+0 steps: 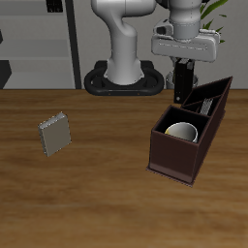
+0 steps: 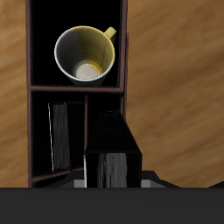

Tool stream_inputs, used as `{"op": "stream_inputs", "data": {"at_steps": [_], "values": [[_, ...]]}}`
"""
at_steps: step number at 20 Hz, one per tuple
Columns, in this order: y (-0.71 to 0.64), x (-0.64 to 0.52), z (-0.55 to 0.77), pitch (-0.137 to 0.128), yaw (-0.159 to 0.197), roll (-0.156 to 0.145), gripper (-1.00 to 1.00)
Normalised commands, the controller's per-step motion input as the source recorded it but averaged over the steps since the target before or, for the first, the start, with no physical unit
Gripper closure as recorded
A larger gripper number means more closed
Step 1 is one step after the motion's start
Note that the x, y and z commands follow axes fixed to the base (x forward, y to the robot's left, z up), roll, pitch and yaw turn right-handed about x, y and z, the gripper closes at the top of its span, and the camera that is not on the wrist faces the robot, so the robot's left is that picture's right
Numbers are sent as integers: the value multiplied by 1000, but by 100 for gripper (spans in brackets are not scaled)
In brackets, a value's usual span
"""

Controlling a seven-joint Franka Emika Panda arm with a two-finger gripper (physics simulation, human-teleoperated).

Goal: Place the white-yellow mug into the left desk caddy's right compartment and place the left black book into the left desk caddy's back compartment and place the right black book into the left desk caddy's front compartment

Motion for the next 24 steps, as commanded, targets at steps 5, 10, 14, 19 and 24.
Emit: {"op": "stream_inputs", "data": {"at_steps": [5, 10, 14, 19, 24], "values": [[-5, 63, -9, 6, -5, 0, 100], [64, 122, -152, 36, -11, 9, 100], [35, 55, -21, 0, -6, 0, 100], [72, 49, -54, 9, -8, 7, 100], [34, 43, -81, 14, -8, 8, 100]]}}
